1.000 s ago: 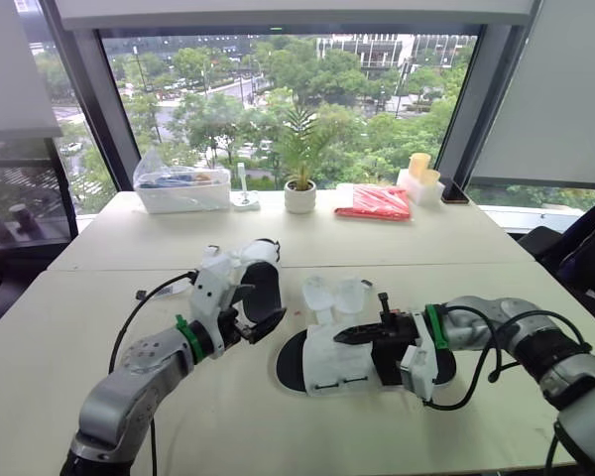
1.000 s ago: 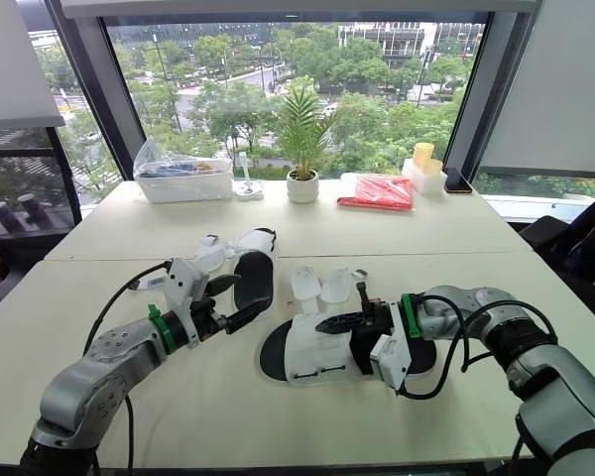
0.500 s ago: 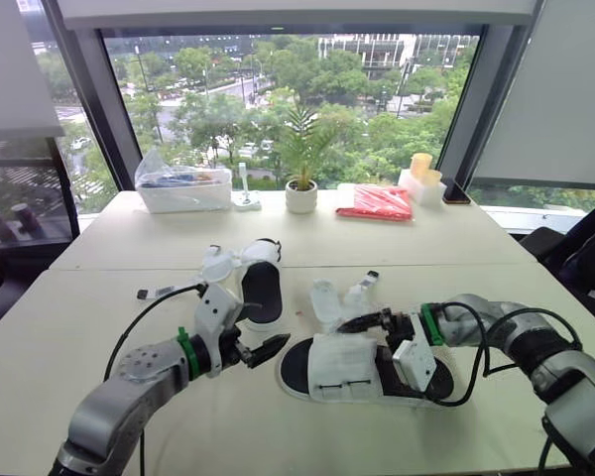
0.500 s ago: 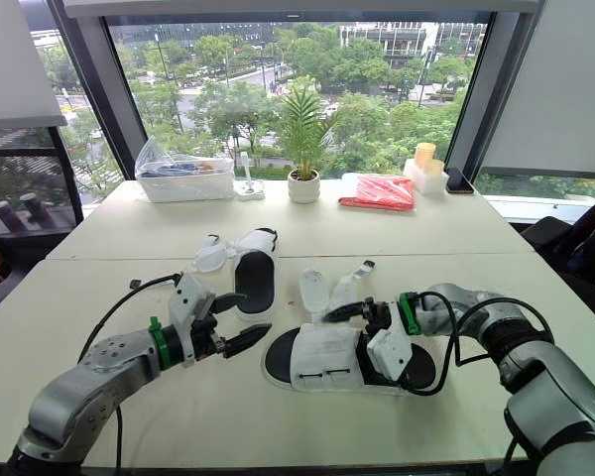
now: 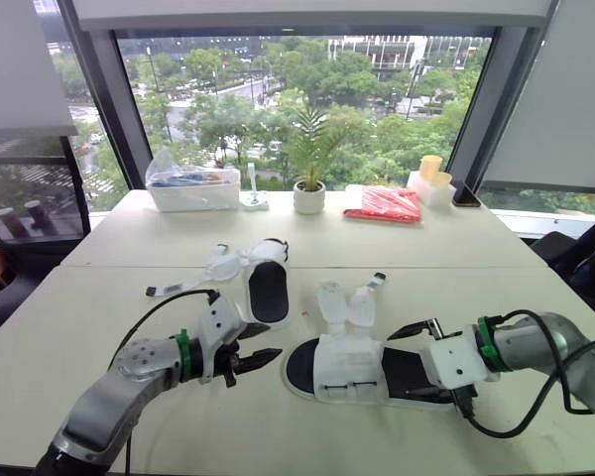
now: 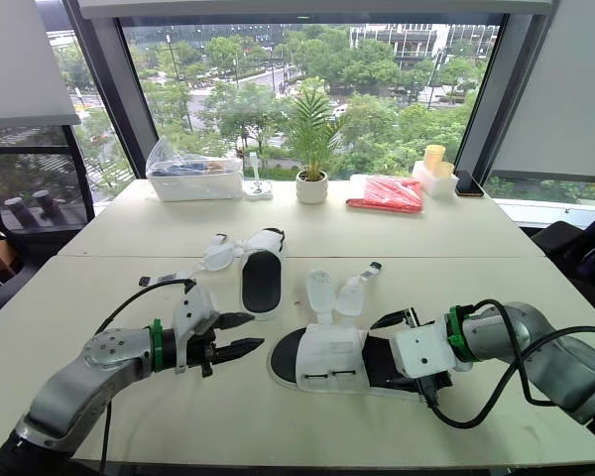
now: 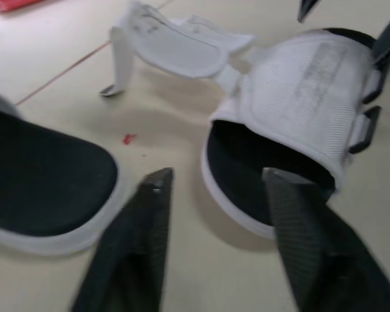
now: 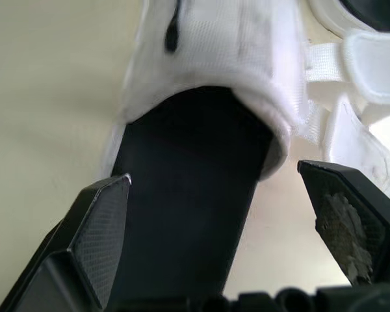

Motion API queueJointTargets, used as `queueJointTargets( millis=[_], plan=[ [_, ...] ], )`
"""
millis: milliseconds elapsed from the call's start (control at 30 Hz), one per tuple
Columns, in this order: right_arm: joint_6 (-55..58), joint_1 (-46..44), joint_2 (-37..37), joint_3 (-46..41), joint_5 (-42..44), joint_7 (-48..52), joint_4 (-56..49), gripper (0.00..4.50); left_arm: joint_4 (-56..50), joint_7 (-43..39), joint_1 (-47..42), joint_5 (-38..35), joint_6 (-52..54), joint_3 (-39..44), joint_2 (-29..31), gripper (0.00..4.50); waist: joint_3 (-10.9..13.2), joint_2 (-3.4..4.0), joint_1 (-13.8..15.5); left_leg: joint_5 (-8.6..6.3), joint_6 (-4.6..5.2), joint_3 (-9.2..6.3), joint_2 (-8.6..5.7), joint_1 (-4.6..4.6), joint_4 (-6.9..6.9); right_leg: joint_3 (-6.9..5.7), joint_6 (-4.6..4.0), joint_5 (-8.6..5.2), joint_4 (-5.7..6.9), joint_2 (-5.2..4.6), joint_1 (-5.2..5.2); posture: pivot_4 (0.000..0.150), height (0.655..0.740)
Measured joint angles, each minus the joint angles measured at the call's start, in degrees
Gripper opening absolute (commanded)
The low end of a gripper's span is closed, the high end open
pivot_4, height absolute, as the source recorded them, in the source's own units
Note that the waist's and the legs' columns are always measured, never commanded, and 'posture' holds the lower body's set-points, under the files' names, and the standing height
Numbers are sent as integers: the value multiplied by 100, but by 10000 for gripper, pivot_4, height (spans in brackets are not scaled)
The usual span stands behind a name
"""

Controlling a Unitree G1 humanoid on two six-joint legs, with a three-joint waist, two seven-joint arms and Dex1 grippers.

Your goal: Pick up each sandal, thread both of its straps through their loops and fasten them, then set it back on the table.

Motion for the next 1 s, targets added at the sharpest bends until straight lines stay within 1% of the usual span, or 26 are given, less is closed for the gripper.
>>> queueJointTargets(
  millis=[33, 133, 267, 333, 400, 533, 633, 833, 900, 1000],
  plan=[
    [357, 84, 60, -221, 85, -95, -152, 45000, 98, -86, -64, 38, -74, -44, -13, 598, 0, 0, 2, 0, 0, 0, 0, 0, 0, 0, 0, 0, 0, 0, 1, 1500, 7400],
    [1500, 225, 409, -810, 327, -421, -478, 45000, 476, -349, -294, 149, -308, -229, -127, 598, 0, -1, 3, 0, 0, 1, 0, -1, 2, -1, 0, 0, -1, 1, 1, 1500, 7400],
    [3050, 319, 869, -1218, 662, -822, -689, 45000, 893, -683, -533, 181, -356, -467, -370, 598, 0, -2, 14, -1, 2, 1, -3, -5, 4, -1, 1, 0, -1, 1, 0, 1500, 7400],
    [3572, 316, 1054, -1384, 791, -970, -720, 45000, 1001, -820, -592, 174, -357, -567, -421, 598, 0, -2, 8, -2, 4, 1, -3, -5, 4, -1, 1, 0, -1, 2, -1, 1500, 7400],
    [4253, 208, 1429, -1690, 1033, -1218, -728, 45000, 1226, -984, -755, 324, -482, -758, -485, 598, 0, -2, -2, -2, 4, 1, -2, -3, 4, 0, 1, 0, 1, 6, 0, 1500, 7400],
    [5245, -135, 2026, -1982, 1488, -1564, -786, 45000, 1739, -1201, -933, 618, -770, -1118, -759, 598, 0, -1, -7, -2, 4, 2, -1, -3, 4, 0, 1, 0, 3, 9, -1, 1500, 7400],
    [5624, -226, 2271, -2013, 1698, -1679, -904, 45000, 2055, -1287, -1017, 786, -993, -1287, -981, 598, 0, -2, 2, -3, 6, 1, -2, -6, 4, -1, 1, 0, 1, 8, -2, 1500, 7400],
    [5900, -409, 2570, -2012, 1833, -1842, -905, 45000, 2485, -1331, -1219, 994, -1372, -1355, -1322, 598, 0, -2, 14, -3, 6, 1, -4, -5, 8, -1, 1, 1, 1, 6, 1, 1500, 7400],
    [6031, -448, 2751, -2035, 1979, -1871, -898, 45000, 2588, -1331, -1249, 1005, -1386, -1344, -1435, 598, 0, -2, 20, -3, 6, 1, -4, -6, 8, -1, 2, 1, 1, 6, 2, 1500, 7400],
    [6320, -563, 3224, -2151, 2301, -1966, -821, 45000, 2688, -1331, -1259, 1027, -1443, -1323, -1555, 598, -2, -4, 21, -2, 7, 1, -4, -5, 10, -1, 2, 1, 2, 5, 2, 1500, 7400]
  ],
)
